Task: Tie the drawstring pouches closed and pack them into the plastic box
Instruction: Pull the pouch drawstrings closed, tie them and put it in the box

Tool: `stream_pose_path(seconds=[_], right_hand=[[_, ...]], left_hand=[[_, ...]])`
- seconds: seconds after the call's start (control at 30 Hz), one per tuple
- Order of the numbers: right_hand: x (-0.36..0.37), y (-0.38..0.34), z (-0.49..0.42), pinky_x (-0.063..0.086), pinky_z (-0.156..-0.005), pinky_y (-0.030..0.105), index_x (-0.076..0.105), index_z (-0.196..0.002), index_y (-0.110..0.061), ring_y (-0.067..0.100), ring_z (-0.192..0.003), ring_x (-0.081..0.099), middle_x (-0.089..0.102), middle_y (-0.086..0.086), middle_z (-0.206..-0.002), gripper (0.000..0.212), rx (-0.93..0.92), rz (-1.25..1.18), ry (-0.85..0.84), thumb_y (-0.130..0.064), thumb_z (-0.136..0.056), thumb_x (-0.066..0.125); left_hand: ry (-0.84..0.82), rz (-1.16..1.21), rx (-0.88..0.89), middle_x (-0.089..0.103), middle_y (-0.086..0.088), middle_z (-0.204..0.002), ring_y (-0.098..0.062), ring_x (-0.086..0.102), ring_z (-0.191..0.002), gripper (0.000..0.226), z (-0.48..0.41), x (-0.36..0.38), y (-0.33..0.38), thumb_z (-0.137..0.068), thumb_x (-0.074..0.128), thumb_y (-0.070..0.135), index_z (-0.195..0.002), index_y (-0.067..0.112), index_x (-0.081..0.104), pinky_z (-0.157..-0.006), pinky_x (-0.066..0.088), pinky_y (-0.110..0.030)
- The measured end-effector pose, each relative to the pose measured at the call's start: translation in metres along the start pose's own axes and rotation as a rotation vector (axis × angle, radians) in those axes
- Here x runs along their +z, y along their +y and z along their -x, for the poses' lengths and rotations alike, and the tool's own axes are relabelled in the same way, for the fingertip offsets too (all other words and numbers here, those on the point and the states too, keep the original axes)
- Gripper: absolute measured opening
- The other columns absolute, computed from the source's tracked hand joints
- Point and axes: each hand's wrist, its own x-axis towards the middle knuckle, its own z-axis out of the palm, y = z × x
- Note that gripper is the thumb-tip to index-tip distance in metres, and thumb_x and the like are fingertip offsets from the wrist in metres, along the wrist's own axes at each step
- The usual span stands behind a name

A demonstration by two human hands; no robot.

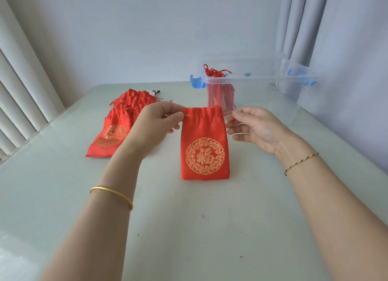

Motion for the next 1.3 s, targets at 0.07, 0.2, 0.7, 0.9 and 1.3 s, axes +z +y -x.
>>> stream_pose_path(seconds=[0.07, 0.2, 0.7, 0.9, 1.3], right_hand=[[-0.002, -0.003, 0.001, 0.051, -0.056, 0.020, 0.061, -0.081, -0.012, 0.010, -0.058, 0.063, 0.063, 0.003, -0.075, 0.019, -0.040, -0.021, 0.065, -0.017, -0.095, 0.049], [-0.002, -0.008, 0.002, 0.051, -0.055, 0.021, 0.060, -0.079, -0.012, 0.011, -0.056, 0.063, 0.063, 0.003, -0.073, 0.018, -0.068, -0.057, 0.150, -0.018, -0.094, 0.052], [0.000, -0.007, -0.001, 0.047, -0.058, 0.022, 0.059, -0.073, -0.015, 0.010, -0.061, 0.056, 0.059, 0.000, -0.071, 0.022, 0.056, -0.201, 0.327, -0.023, -0.093, 0.054], [-0.006, -0.003, -0.004, 0.036, -0.055, 0.021, 0.051, -0.065, -0.016, 0.008, -0.056, 0.043, 0.049, -0.002, -0.065, 0.028, 0.219, -0.294, 0.575, -0.019, -0.093, 0.049], [0.044, -0.056, 0.021, 0.039, -0.055, 0.020, 0.062, -0.068, -0.016, 0.009, -0.056, 0.051, 0.058, -0.006, -0.057, 0.028, -0.190, -0.210, 0.297, -0.023, -0.093, 0.054]], left_hand=[[0.044, -0.153, 0.042, 0.064, 0.003, -0.077, 0.004, 0.055, -0.056, 0.018, -0.002, -0.005, 0.001, -0.090, 0.054, 0.007, -0.100, 0.017, 0.066, -0.060, 0.043, -0.011], [0.119, -0.361, 0.038, 0.060, 0.009, -0.069, 0.003, 0.055, -0.060, 0.022, -0.005, -0.013, 0.003, -0.089, 0.051, 0.003, -0.100, 0.015, 0.066, -0.061, 0.041, -0.007], [0.236, -0.419, -0.009, 0.048, 0.006, -0.056, -0.008, 0.038, -0.049, 0.013, -0.003, -0.023, -0.006, -0.089, 0.057, 0.015, -0.077, 0.013, 0.063, -0.049, 0.028, -0.023], [0.299, 0.145, -0.281, 0.058, 0.003, -0.072, -0.009, 0.048, -0.064, 0.029, -0.002, -0.028, -0.003, -0.094, 0.048, 0.016, -0.065, 0.019, 0.055, -0.060, 0.037, -0.022], [-0.093, 0.767, -0.135, 0.055, 0.003, -0.068, -0.007, 0.053, -0.053, 0.021, 0.006, -0.004, 0.050, -0.096, 0.045, 0.020, -0.083, 0.013, 0.060, -0.058, 0.051, -0.021]])
